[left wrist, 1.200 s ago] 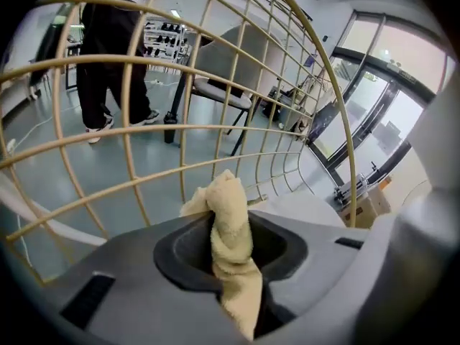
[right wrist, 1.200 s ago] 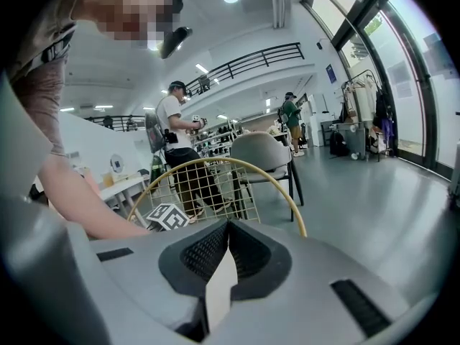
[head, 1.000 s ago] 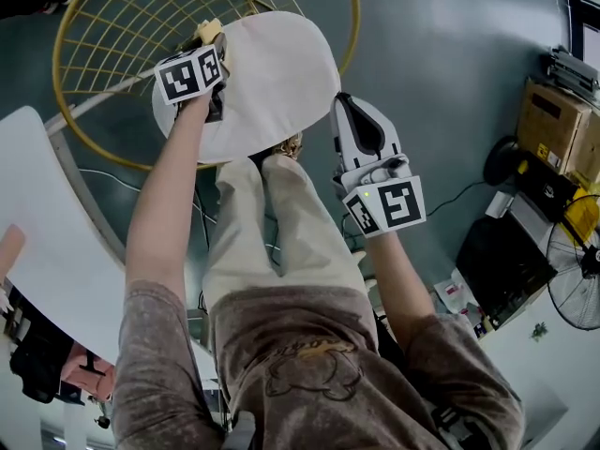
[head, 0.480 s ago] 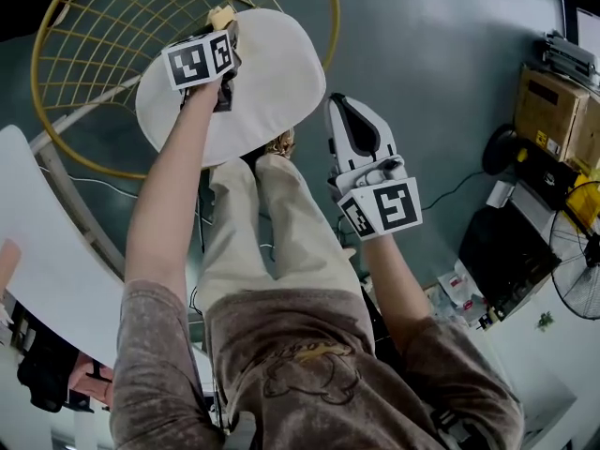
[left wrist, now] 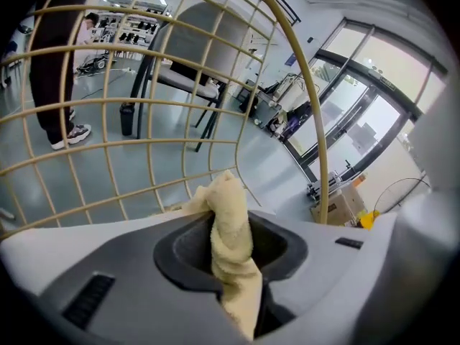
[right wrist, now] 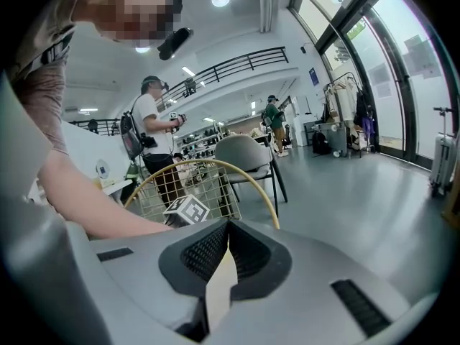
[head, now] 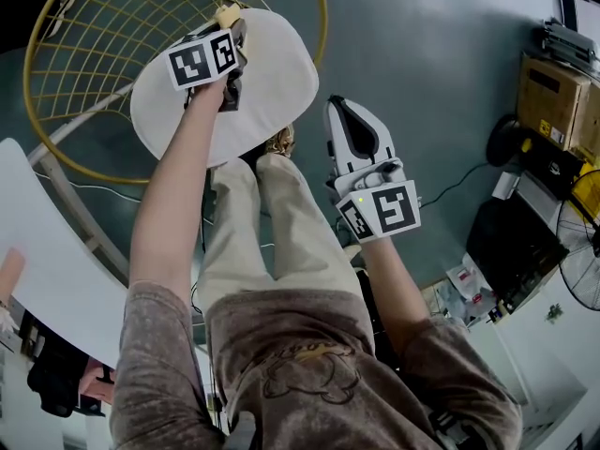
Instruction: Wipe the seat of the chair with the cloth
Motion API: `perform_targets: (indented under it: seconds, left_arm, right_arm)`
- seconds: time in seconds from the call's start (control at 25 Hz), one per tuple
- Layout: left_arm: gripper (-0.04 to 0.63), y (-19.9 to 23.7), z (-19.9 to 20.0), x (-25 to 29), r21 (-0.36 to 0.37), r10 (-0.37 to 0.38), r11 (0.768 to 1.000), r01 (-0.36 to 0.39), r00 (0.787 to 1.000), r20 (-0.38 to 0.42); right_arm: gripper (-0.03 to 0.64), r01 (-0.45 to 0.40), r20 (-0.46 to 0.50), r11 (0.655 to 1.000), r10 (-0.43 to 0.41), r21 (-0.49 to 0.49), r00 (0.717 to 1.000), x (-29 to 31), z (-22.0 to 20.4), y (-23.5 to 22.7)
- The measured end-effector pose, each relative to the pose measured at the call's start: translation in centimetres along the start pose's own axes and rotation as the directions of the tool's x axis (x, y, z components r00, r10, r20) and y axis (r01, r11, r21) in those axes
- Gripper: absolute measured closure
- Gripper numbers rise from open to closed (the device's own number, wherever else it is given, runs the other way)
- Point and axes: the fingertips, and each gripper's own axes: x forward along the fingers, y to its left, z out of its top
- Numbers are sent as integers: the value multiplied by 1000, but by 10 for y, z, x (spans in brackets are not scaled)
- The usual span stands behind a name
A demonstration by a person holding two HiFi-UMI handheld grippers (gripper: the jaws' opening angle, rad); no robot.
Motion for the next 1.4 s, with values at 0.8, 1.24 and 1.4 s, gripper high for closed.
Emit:
perform_targets:
  seconds: [0.8,1.24,1.4]
  left_arm:
    - [485,-82,-8,-12,11,-232,973,232,973,2]
    - [485,-26,-6,-97,-78,-145,985,157,980,136]
    - [485,1,-7,-137,-114,-87,987,109,980,181]
  right_arm:
    - [591,1,3,1000,-1,-3,1000,-10,1,2]
    - [591,-78,-14,996,78,-30,997,4,0,39]
    - [591,-107,-10,993,106,-44,994,11,5,54]
